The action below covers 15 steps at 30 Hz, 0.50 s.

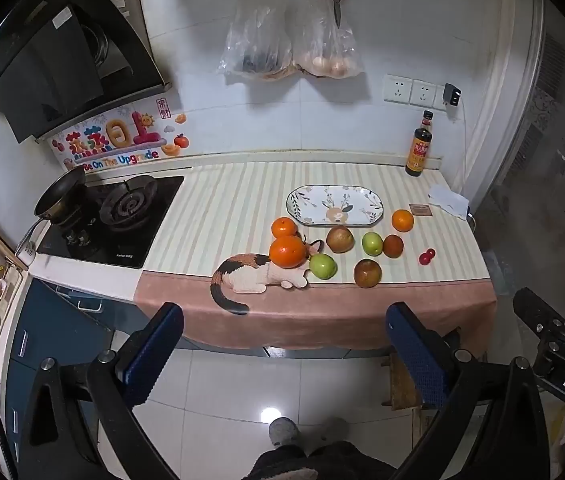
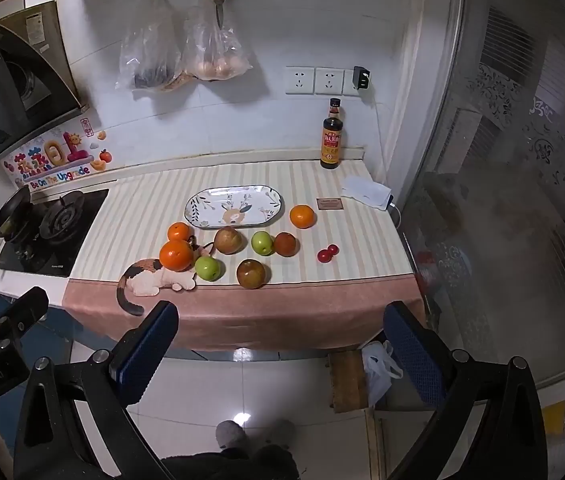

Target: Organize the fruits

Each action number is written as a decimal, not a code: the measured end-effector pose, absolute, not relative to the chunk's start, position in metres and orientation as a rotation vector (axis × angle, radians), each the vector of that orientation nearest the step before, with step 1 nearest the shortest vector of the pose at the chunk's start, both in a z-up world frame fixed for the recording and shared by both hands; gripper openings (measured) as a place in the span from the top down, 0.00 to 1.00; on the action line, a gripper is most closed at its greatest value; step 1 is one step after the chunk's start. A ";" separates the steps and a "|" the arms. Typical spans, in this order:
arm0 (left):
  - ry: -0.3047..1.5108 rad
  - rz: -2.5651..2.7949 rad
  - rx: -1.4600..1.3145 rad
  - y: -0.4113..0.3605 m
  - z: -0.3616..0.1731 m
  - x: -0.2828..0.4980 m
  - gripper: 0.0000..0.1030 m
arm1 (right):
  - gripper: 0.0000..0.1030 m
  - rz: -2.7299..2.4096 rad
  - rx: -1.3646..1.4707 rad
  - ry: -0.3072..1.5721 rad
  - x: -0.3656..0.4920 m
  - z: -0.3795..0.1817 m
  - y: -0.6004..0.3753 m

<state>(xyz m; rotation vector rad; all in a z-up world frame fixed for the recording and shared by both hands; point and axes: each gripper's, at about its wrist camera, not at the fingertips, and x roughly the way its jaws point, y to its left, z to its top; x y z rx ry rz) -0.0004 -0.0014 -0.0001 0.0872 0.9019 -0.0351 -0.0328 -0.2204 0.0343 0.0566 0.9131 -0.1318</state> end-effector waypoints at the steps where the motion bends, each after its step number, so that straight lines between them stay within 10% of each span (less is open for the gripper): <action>1: 0.900 -0.034 0.091 -0.003 0.000 -0.001 0.00 | 0.00 -0.133 0.060 0.910 -0.033 0.035 -0.220; 15: 0.900 -0.039 0.076 -0.002 -0.002 0.001 0.00 | 0.00 -0.120 0.061 0.894 -0.034 0.040 -0.225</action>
